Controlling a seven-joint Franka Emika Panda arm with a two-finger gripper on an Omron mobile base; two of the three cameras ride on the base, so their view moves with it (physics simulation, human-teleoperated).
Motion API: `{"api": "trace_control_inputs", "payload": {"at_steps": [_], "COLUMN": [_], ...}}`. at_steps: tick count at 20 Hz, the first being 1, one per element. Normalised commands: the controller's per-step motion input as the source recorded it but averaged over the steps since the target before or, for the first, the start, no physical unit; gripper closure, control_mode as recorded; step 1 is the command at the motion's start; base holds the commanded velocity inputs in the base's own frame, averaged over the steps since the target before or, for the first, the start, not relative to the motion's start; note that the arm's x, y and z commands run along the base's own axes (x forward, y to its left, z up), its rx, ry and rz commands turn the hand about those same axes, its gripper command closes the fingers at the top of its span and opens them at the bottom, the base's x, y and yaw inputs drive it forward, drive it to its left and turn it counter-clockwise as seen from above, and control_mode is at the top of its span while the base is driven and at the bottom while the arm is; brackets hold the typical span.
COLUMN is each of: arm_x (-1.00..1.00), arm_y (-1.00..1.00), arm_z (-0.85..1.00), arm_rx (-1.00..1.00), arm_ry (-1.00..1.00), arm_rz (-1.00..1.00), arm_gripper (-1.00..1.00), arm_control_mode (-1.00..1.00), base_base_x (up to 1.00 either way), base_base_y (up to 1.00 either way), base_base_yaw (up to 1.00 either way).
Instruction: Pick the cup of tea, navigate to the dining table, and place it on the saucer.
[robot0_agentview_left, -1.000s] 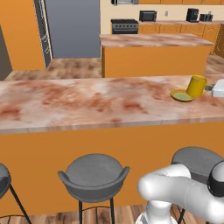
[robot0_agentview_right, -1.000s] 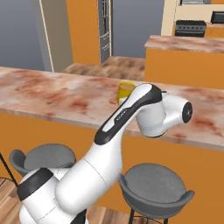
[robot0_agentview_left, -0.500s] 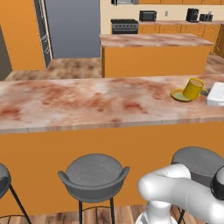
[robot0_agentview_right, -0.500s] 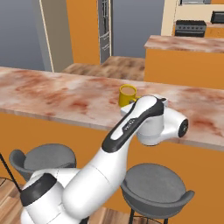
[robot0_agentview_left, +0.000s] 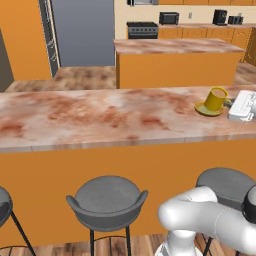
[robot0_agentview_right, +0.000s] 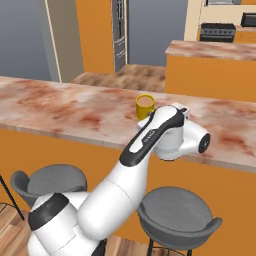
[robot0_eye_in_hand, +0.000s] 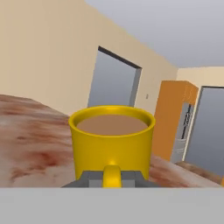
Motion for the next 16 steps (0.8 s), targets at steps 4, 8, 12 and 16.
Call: {"api": "trace_control_inputs", "payload": {"at_steps": [4,8,12,16], "arm_x": [0.18,0.13,0.09,0.15], "arm_y": [0.00,-0.04,-0.18,-0.19], "arm_z": [-0.02,-0.02,-0.01,0.00], "arm_rx": [-0.13,-0.12,-0.07,-0.01], "arm_ry": [-0.03,0.00,0.00,0.01], "arm_rz": [0.00,0.00,0.00,0.00], "arm_gripper": [1.00,1.00,1.00,1.00], "arm_control_mode": [-1.00,-1.00,-1.00,-1.00], "base_base_x": [0.00,0.00,0.00,0.00], "base_base_y": [0.00,0.00,0.00,0.00], "base_base_yaw": [0.00,0.00,0.00,0.00]}}
